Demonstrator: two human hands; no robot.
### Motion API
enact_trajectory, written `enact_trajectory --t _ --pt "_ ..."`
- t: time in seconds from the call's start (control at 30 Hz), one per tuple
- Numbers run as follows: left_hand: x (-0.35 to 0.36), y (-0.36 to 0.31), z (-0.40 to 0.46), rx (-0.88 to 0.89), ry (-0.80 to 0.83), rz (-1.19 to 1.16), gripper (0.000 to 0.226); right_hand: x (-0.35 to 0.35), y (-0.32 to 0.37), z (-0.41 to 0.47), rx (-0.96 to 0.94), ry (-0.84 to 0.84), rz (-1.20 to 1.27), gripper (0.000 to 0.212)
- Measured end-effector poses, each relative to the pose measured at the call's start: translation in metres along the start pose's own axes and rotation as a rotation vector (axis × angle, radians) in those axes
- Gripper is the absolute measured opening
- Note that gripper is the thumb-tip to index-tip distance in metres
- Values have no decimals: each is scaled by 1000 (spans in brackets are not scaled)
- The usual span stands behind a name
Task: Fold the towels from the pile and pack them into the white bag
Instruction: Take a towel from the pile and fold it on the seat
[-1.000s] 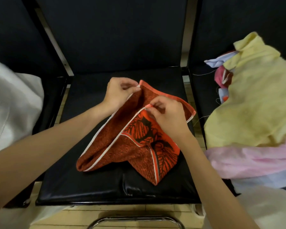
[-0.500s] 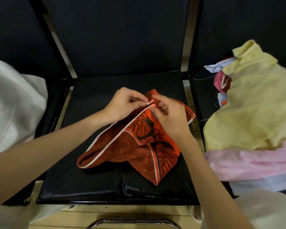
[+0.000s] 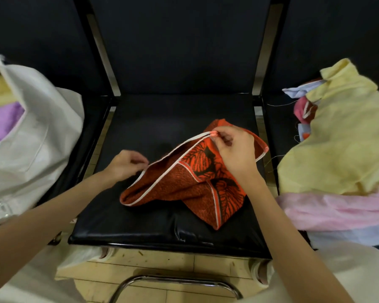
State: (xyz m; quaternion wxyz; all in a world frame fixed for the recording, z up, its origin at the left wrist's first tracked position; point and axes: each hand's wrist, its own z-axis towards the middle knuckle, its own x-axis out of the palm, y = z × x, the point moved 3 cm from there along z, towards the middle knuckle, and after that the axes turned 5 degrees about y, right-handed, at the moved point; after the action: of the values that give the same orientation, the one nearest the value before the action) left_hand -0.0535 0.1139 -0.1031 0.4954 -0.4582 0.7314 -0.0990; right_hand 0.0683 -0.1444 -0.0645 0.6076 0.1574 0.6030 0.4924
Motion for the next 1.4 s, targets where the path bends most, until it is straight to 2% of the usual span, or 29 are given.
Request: enact_trajectory --t 0.1,0.17,0.3,0.4,0.5,0.6,0.7,0.8,0.87,1.03,1.17,1.27,1.4 --pt "-5 47 -21 -123 -42 -42 11 3 2 -10 11 3 -32 14" --pt "-4 64 -35 -160 -14 -27 8 3 4 -17 31 1 -52 14" --pt "3 74 -52 -141 69 -34 11 0 12 -27 80 -4 -97 14" --pt "10 76 -52 -113 71 -46 15 0 19 -33 106 -20 -116 15" --pt "17 78 -51 -132 -32 -71 9 0 24 -37 137 -22 -111 15" --pt "11 77 -55 -136 -178 -140 18 -8 31 -40 158 -10 -78 12" --pt "-21 68 -63 -137 -335 -279 24 -30 44 -40 171 -80 -43 11" --pt "-66 50 -76 -140 -487 -388 19 -54 59 -41 210 -181 -36 13" --pt "-97 35 -85 -101 -617 -437 14 -63 73 -41 188 -207 -35 13" --pt "-167 -27 -120 87 -905 -476 19 -86 123 -25 22 -344 -23 15" --pt "-219 -80 -152 270 -1019 -566 17 -105 161 0 51 -347 64 11" --pt "-244 -102 -176 337 -1065 -564 15 -115 179 9 49 -367 162 9" --pt "-264 -103 -184 382 -1025 -618 13 -122 201 4 -34 -386 76 14"
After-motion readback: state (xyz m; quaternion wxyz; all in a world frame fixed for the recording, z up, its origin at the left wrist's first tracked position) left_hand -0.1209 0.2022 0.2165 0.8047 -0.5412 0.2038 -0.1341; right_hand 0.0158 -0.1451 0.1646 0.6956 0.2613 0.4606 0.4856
